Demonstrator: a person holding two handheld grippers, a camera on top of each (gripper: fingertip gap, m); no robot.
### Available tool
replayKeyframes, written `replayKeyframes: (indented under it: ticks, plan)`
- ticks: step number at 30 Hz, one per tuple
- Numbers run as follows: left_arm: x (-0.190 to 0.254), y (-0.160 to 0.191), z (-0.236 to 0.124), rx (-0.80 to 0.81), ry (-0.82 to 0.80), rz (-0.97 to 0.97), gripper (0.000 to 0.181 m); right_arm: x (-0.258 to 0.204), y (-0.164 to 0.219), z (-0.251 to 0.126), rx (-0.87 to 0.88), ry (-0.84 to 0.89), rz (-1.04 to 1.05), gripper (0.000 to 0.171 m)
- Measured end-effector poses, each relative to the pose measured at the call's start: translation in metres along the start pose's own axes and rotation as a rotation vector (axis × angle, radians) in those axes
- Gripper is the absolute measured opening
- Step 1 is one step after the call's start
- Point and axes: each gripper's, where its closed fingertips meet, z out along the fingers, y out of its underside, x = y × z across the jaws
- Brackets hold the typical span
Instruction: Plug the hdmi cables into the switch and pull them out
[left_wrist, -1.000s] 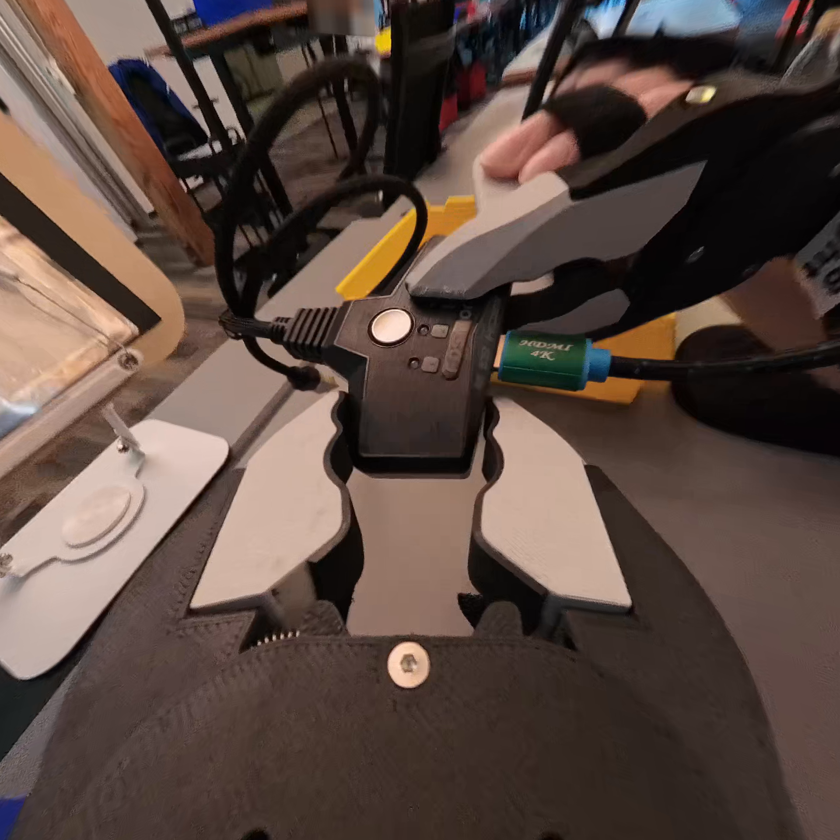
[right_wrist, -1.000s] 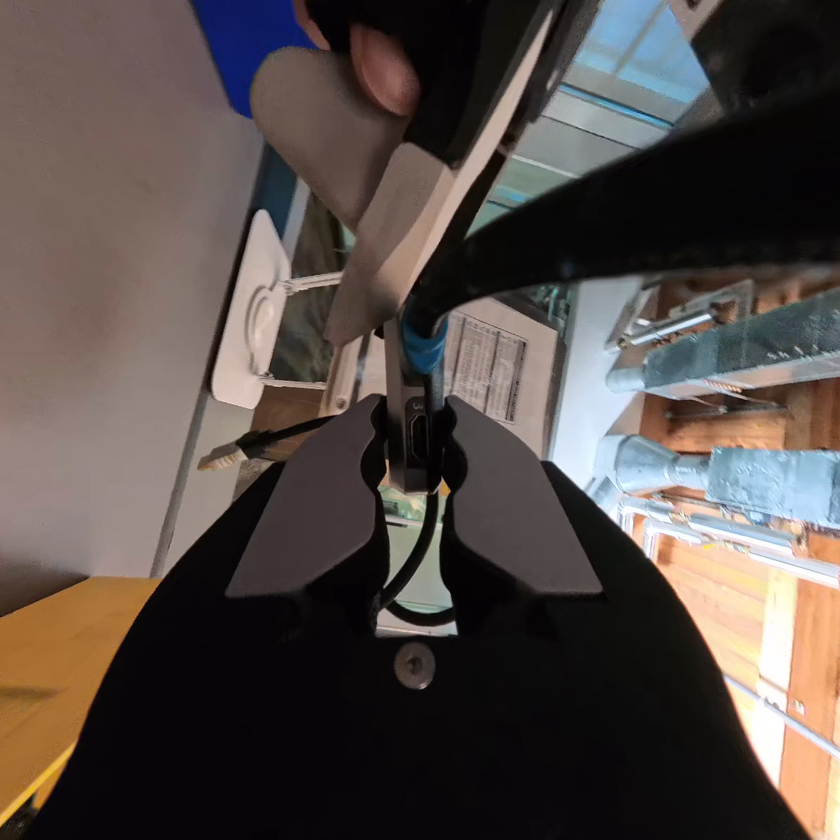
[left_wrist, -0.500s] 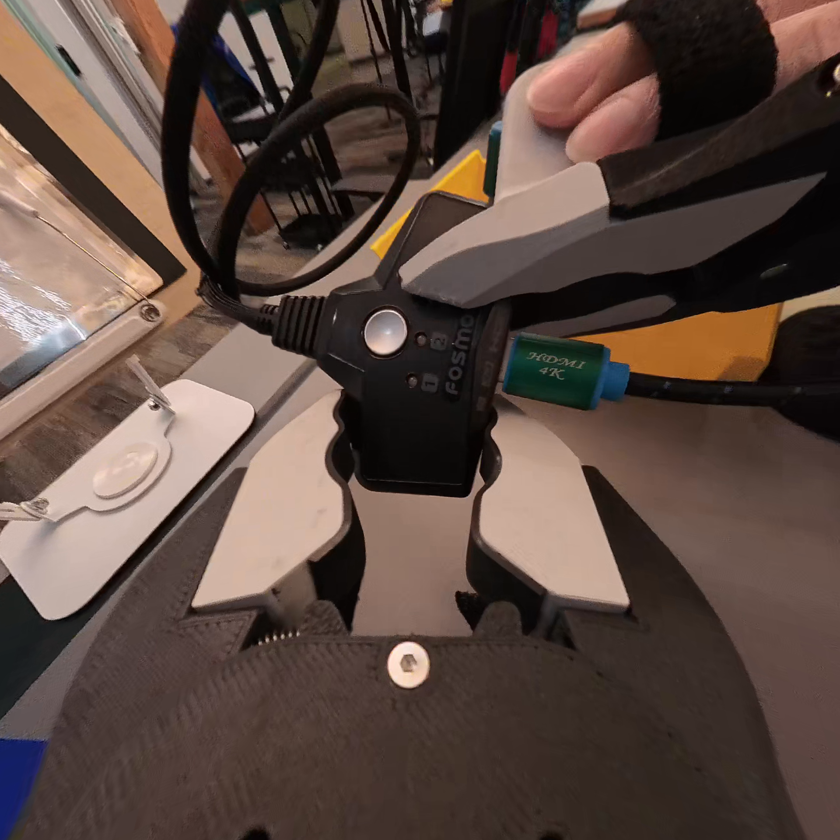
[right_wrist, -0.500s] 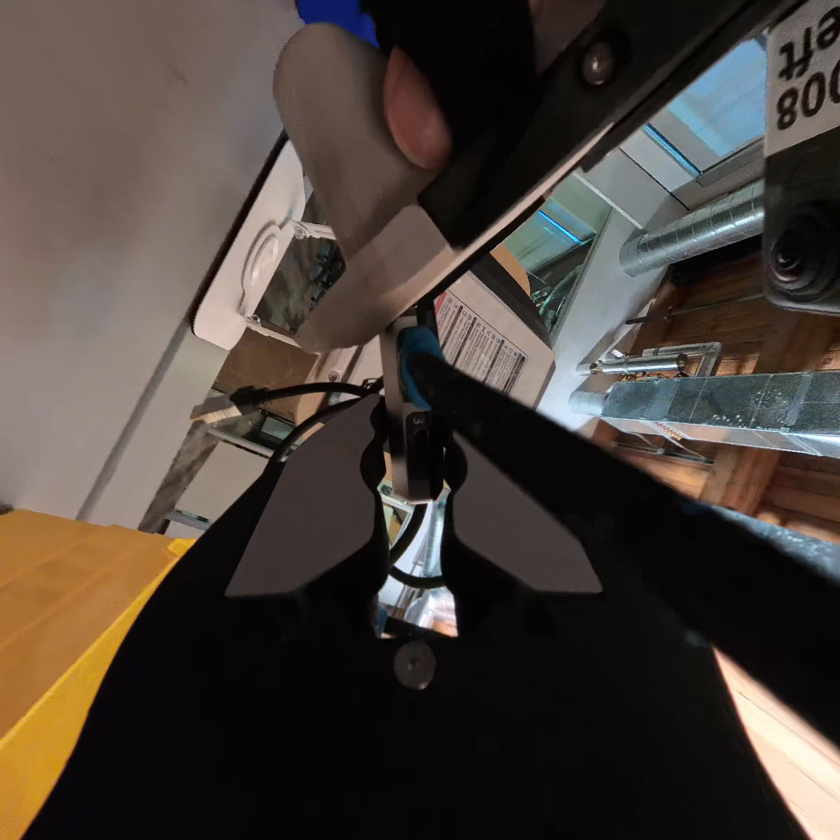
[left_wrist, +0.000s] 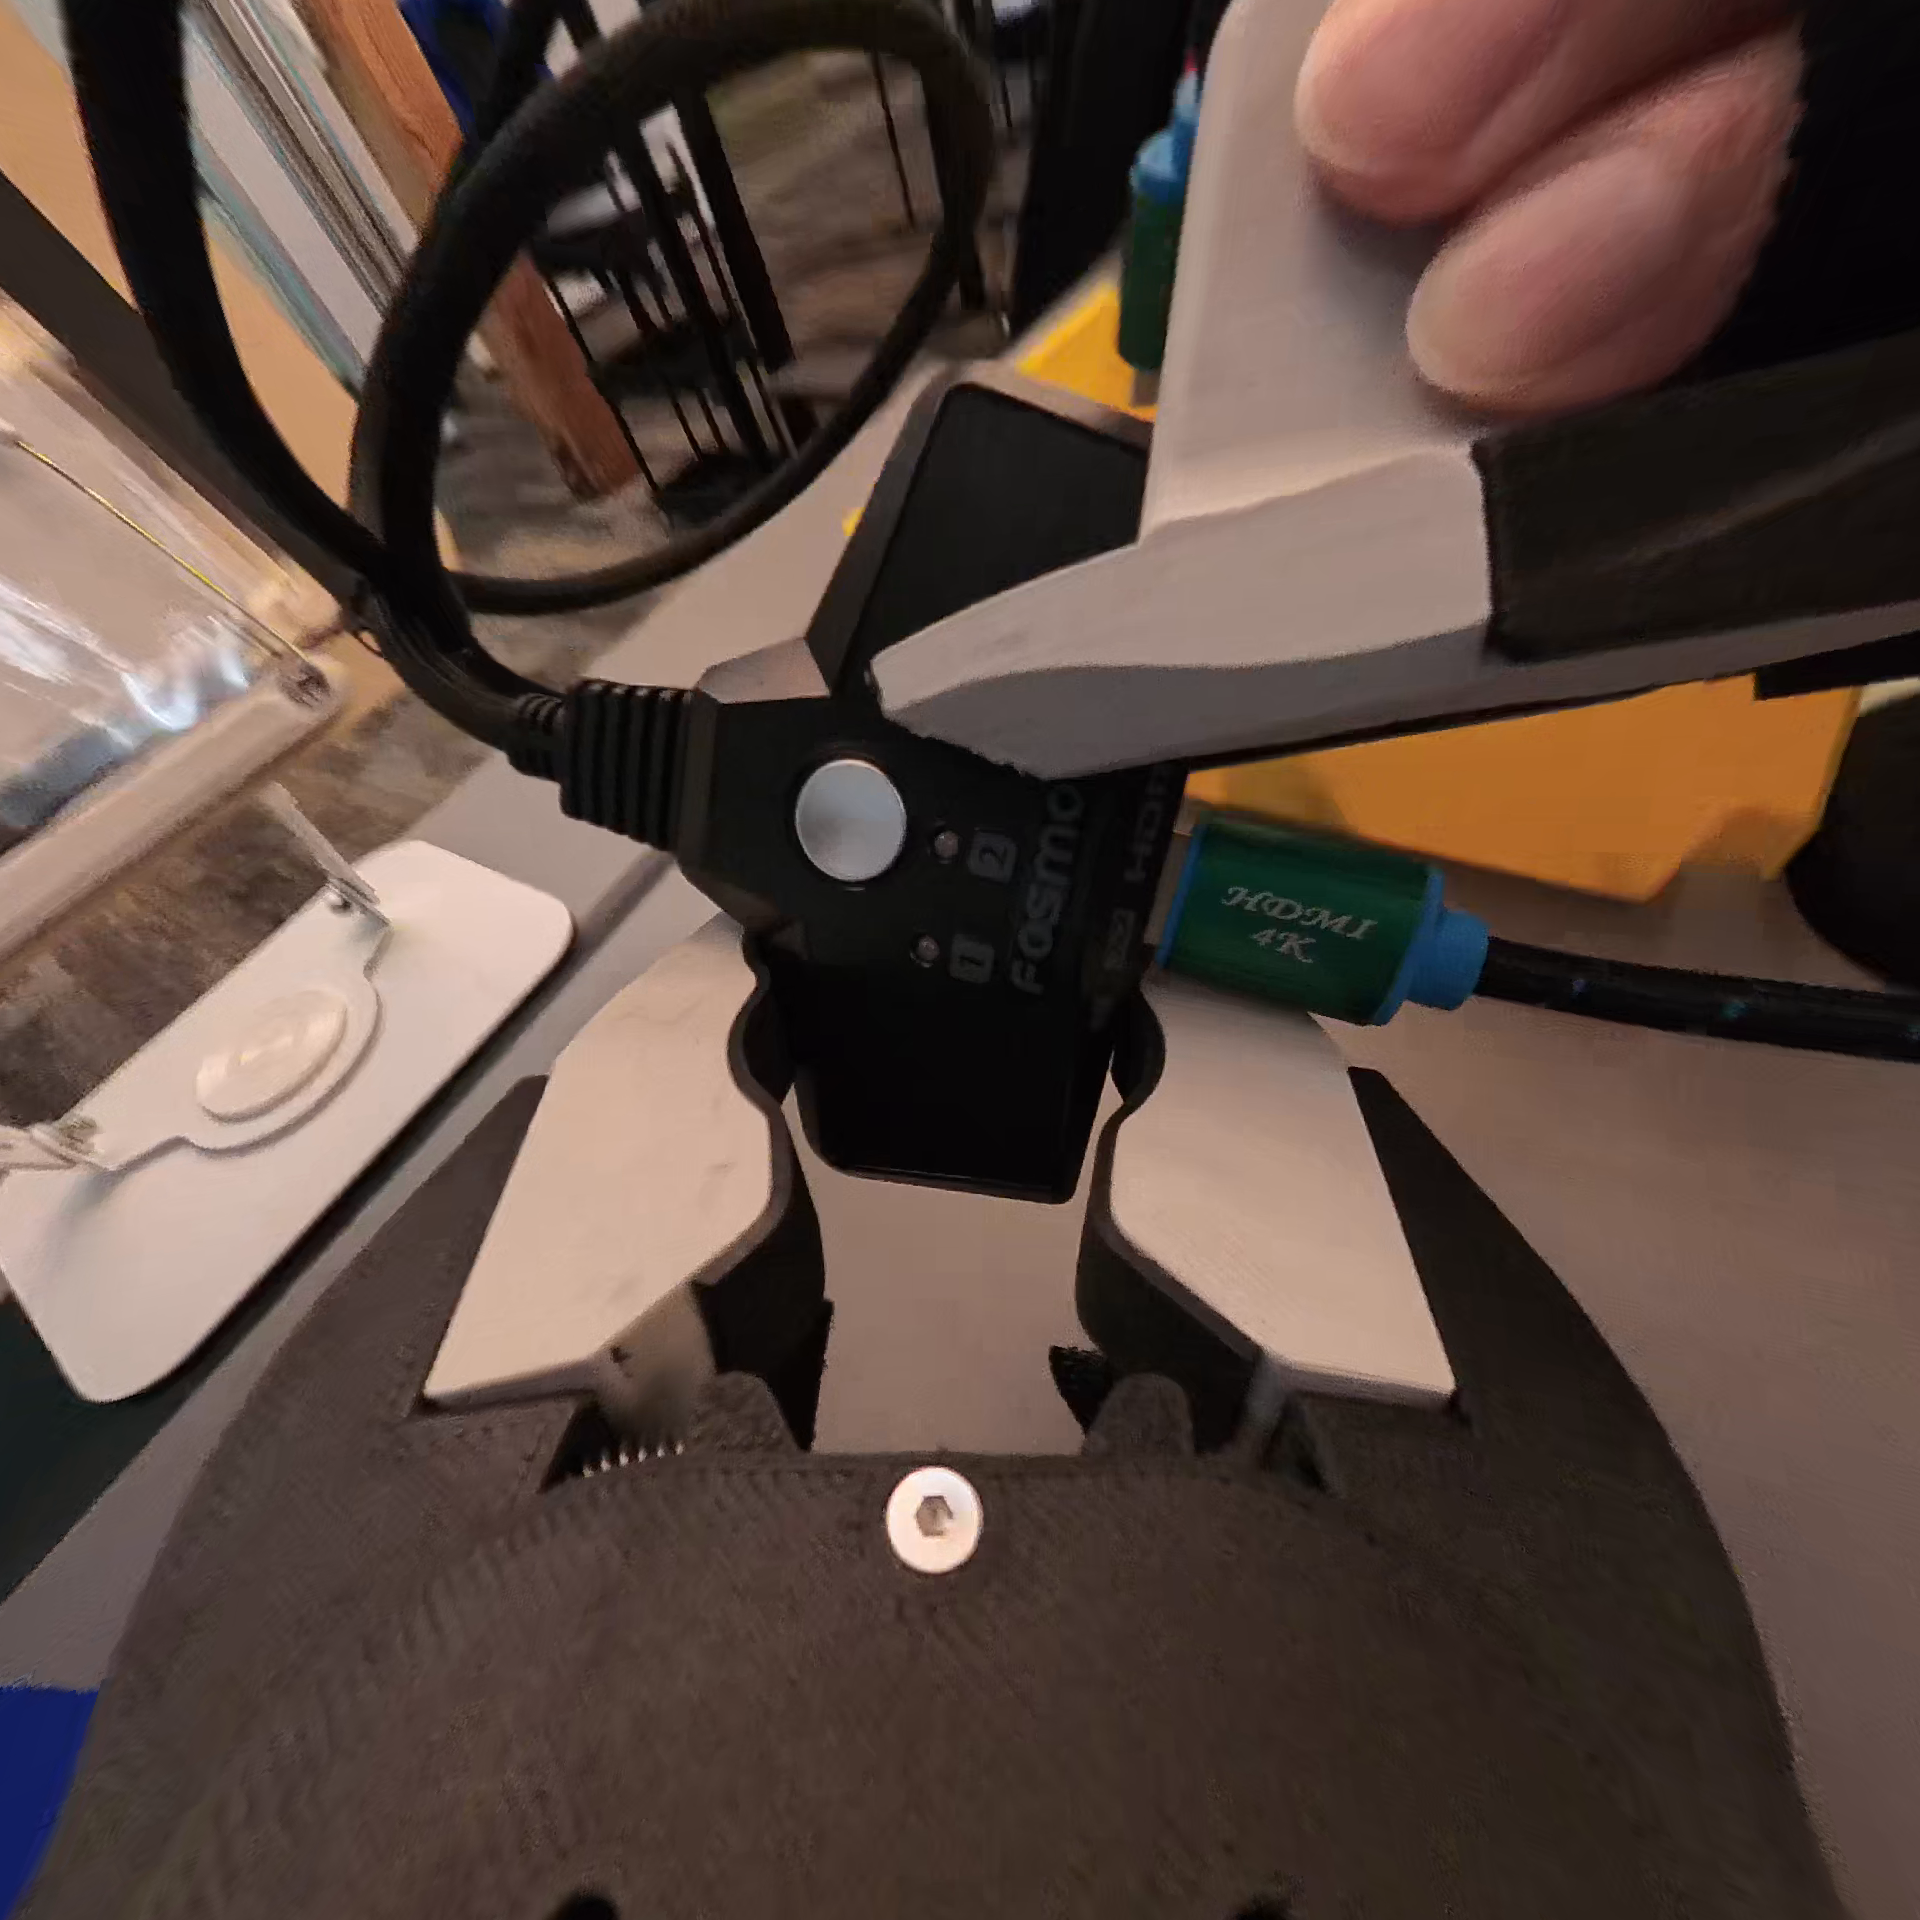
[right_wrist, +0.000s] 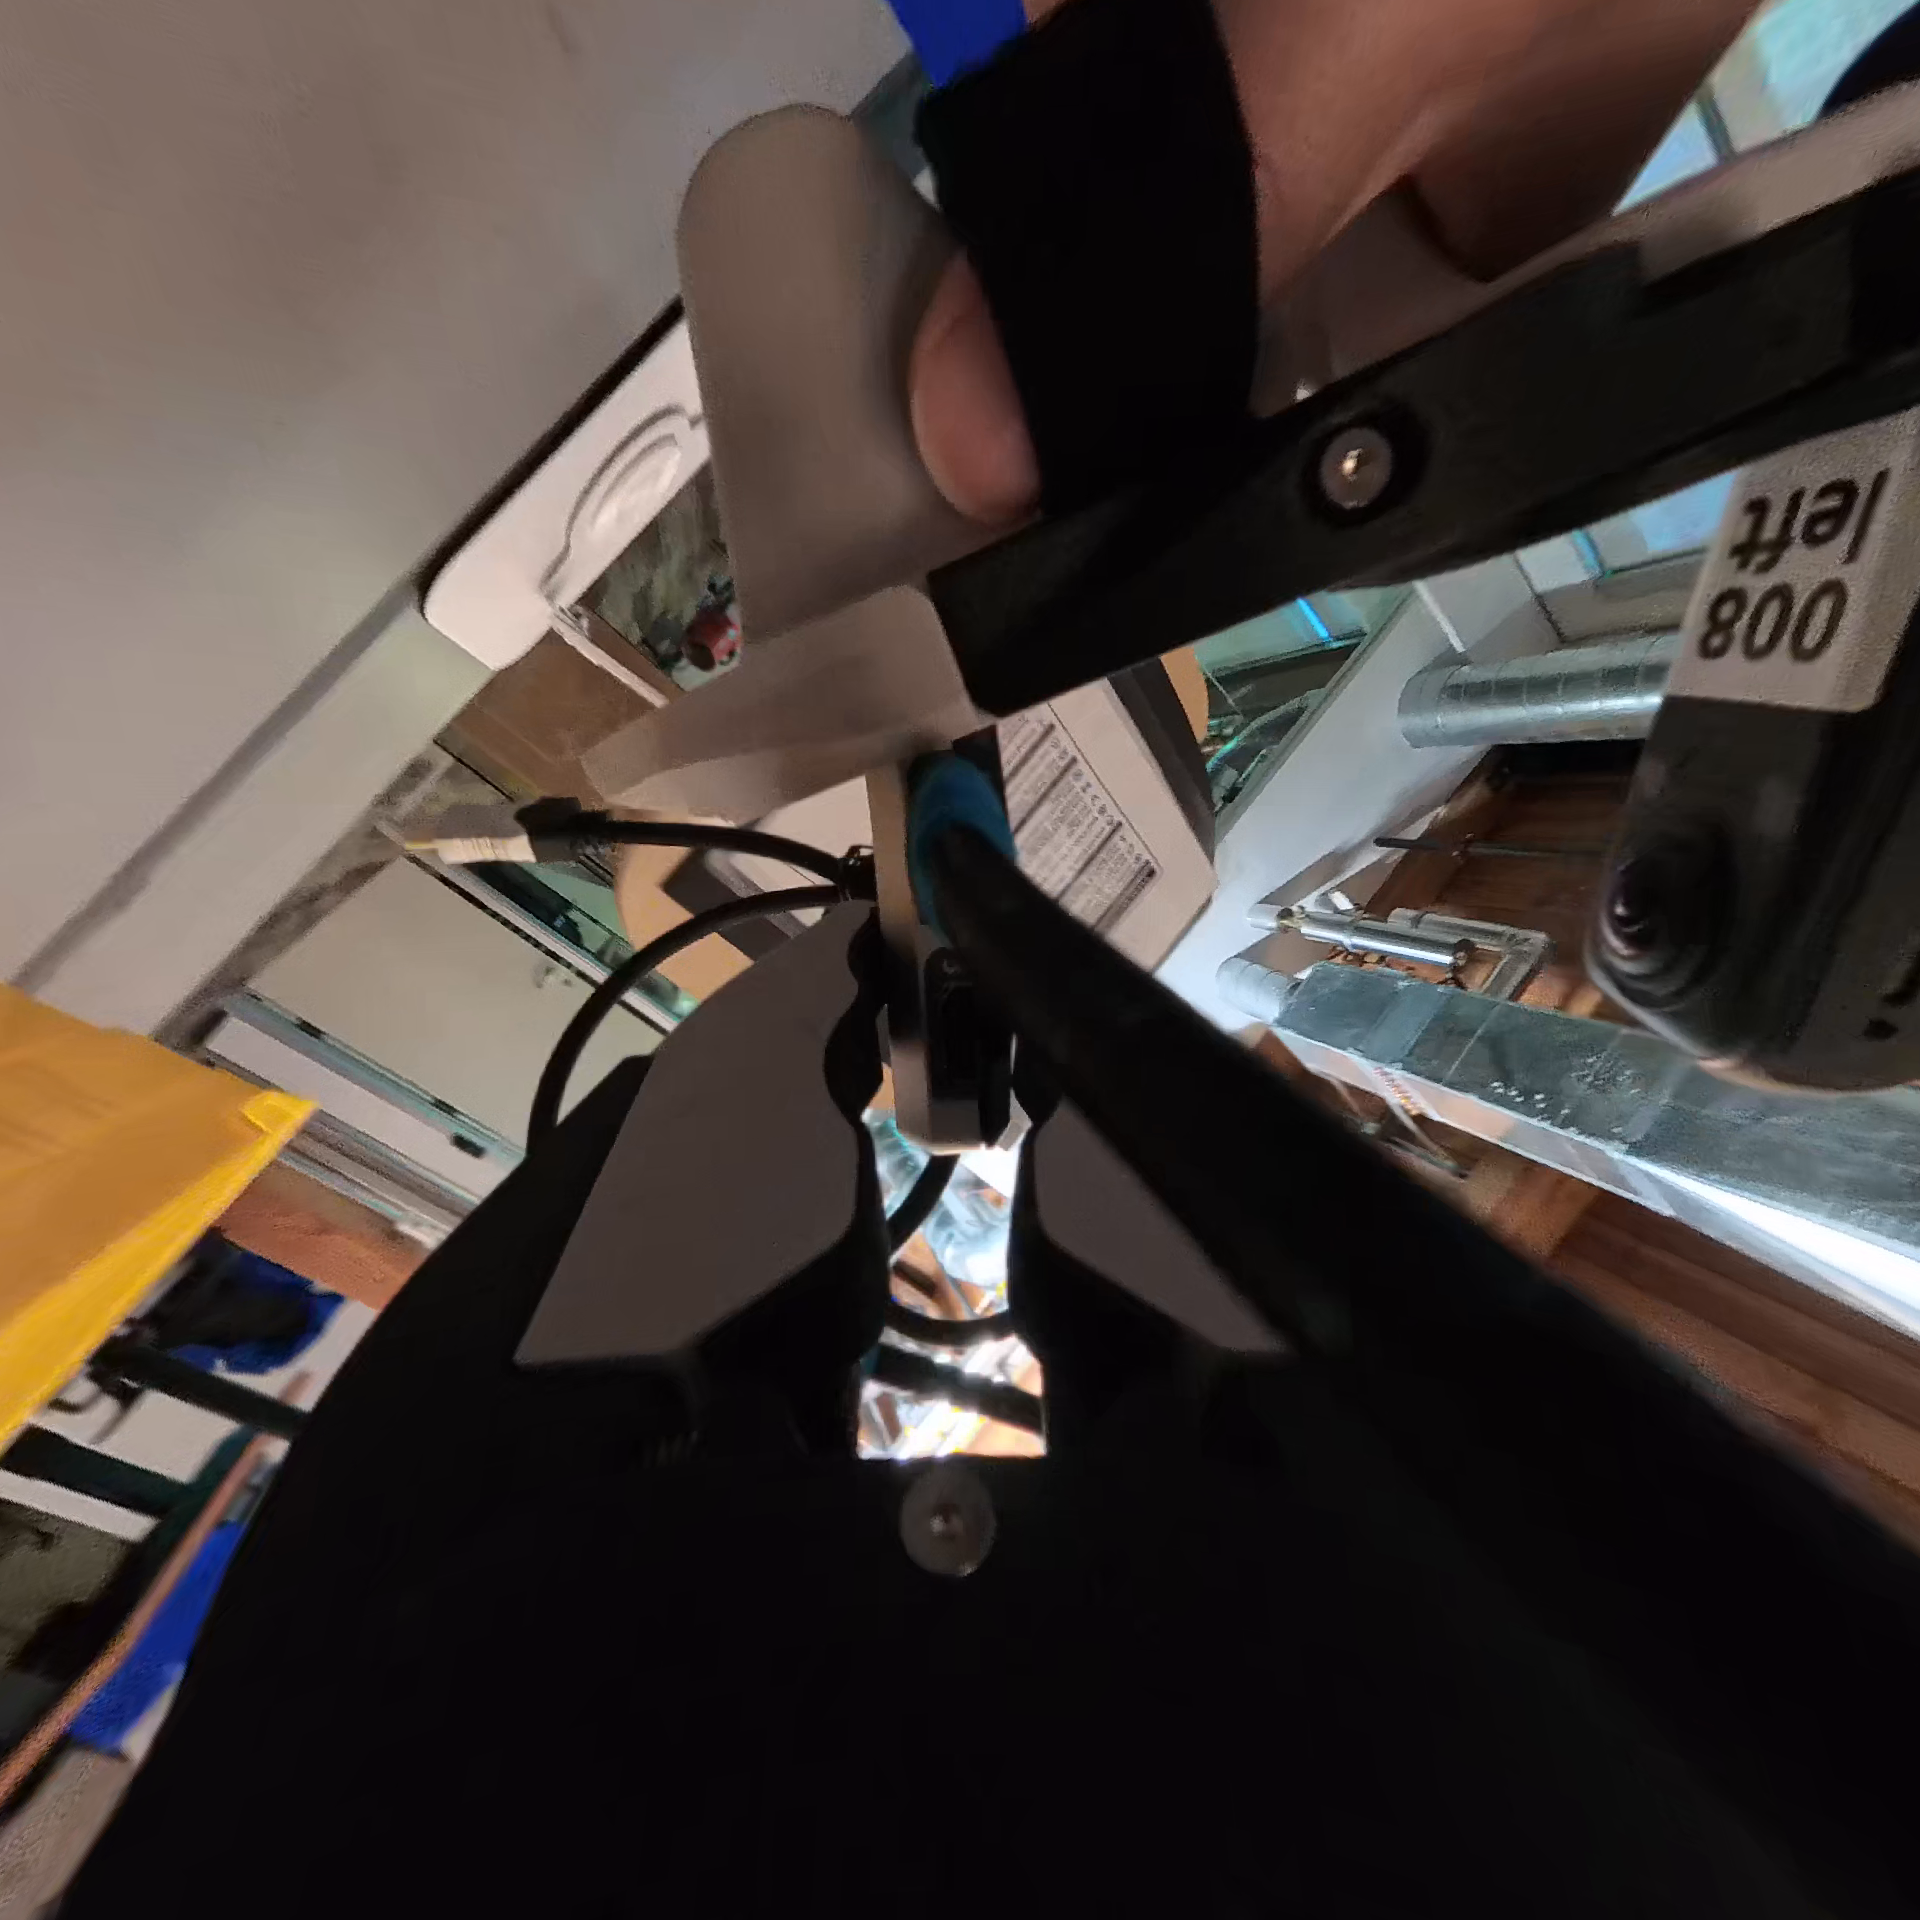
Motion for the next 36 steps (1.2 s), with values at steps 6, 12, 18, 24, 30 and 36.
replayKeyframes:
  ticks: [6,12,18,24,30,36]
  plan:
    - [-0.017,-0.062,-0.039,0.324,-0.112,-0.064,0.059,0.073,0.038,-0.005,-0.069,0.146,-0.127,0.026]
    - [-0.038,-0.095,-0.081,0.48,-0.155,-0.145,0.059,0.116,0.099,-0.019,-0.251,0.214,0.111,0.024]
    - [-0.057,-0.112,-0.114,0.527,-0.259,-0.119,0.059,0.008,0.077,-0.057,-0.273,0.061,1.52,0.023]
    - [-0.06,-0.114,-0.118,0.521,-0.277,-0.155,0.06,0.025,0.025,-0.092,0.416,0.417,2.506,0.028]
    - [-0.066,-0.101,-0.105,0.478,-0.306,-0.193,0.06,0.097,0.017,-0.082,0.304,0.478,2.261,0.048]
    - [-0.072,-0.092,-0.1,0.473,-0.321,-0.233,0.059,0.131,0.014,-0.04,0.151,0.476,2.273,0.05]
